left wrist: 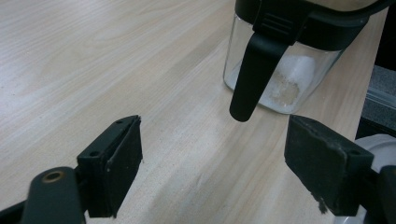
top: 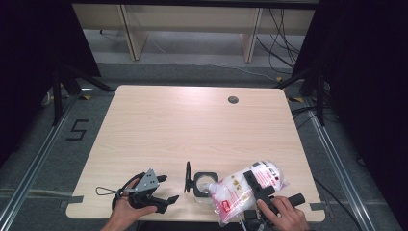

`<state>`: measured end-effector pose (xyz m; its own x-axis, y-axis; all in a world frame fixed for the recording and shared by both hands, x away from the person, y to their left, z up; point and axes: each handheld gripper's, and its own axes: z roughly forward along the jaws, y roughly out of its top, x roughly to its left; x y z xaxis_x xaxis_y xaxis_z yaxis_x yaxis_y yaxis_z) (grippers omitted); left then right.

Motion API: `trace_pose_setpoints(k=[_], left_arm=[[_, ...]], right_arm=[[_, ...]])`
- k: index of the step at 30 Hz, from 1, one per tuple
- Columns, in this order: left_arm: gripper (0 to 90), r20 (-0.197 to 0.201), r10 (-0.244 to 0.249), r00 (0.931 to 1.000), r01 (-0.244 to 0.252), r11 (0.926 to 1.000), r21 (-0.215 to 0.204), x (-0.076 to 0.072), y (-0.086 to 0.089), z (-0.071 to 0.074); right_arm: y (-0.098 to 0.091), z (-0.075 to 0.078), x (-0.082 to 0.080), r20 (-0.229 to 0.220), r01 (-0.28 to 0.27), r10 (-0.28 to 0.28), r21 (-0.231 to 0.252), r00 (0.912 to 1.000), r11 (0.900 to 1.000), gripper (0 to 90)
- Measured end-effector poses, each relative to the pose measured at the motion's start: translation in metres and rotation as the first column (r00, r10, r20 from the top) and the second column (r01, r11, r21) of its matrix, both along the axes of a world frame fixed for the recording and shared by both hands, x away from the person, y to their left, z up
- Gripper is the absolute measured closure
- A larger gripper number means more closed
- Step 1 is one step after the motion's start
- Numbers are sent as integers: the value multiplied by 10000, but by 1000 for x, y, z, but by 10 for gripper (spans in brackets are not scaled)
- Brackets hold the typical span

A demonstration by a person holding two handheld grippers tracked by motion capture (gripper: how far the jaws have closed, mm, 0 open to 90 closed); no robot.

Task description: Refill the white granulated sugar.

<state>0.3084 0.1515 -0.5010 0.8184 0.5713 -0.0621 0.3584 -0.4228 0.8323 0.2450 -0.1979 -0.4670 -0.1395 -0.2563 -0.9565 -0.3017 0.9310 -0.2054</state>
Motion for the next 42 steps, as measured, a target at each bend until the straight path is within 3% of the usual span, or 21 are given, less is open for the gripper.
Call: trace_pose_setpoints(k=[4, 5, 7, 9, 10, 11, 17, 18, 19, 20, 26, 27, 29, 34, 35, 37, 42], left_arm=[[188, -31, 9, 10000, -9, 10000, -39, 0, -1, -1], [188, -31, 14, 10000, -14, 10000, -49, 0, -1, -1], [188, 18, 16, 10000, -16, 10000, 59, 1, -1, -1], [188, -56, 41, 10000, -42, 9999, -106, 0, -2, -2], [188, 44, -25, 10000, 23, 9997, 233, 2, 0, -1], [188, -31, 75, 10000, -75, 9999, -74, 0, -2, -1], [188, 13, 15, 10000, -15, 10000, 72, 1, -1, -1], [188, -51, 70, 10000, -71, 9998, -163, 0, -2, -2], [189, 27, 12, 10000, -12, 10000, 94, 1, -1, -1], [189, -21, 63, 10000, -63, 10000, -64, 1, -2, -1], [189, 103, -104, 9999, 105, 9999, -116, 2, -1, -1], [189, 126, -97, 9999, 99, 9998, -154, 2, -2, -2], [189, 9, 28, 10000, -28, 9998, -177, 1, -2, -2], [189, -59, 129, 9999, -131, 9997, -227, 0, -1, -2], [189, 133, -83, 9999, 82, 9999, 95, 2, 1, 0], [188, -17, 73, 10000, -73, 9999, -153, -1, -1, -1], [189, -53, 68, 10000, -68, 9999, -79, -1, 0, 0]], right_arm=[[-1, 0, 2, -14, -114, 114, -40, 9999, 9999, 425], [0, 3, 2, 109, -146, 149, -285, 9998, 9995, 426], [0, 2, 2, 237, -210, 217, -294, 9995, 9993, 425], [-1, 1, 1, 136, -9, 10, -99, 9999, 10000, 426], [-2, 1, 0, 142, 17, -15, -112, 9999, 9999, 426], [0, 3, 1, 298, -210, 218, -276, 9993, 9994, 426], [0, 4, 1, 272, -150, 161, -400, 9995, 9991, 426], [0, 3, 1, 260, -141, 150, -320, 9995, 9994, 427], [0, 4, 1, 297, -165, 177, -406, 9994, 9990, 427], [0, 3, 0, 411, -159, 176, -417, 9990, 9990, 427], [0, 3, 0, 368, -33, 49, -427, 9993, 9991, 428], [0, 2, -1, 294, 8, -2, -184, 9996, 9998, 428], [2, 4, 0, 468, -165, 188, -496, 9987, 9986, 429], [2, 3, -1, 444, -32, 43, -266, 9990, 9996, 430], [2, 3, -1, 454, -53, 66, -272, 9989, 9996, 430], [2, 3, -2, 474, -13, 24, -248, 9989, 9997, 431], [4, 4, 0, 482, -235, 256, -445, 9985, 9987, 433]])
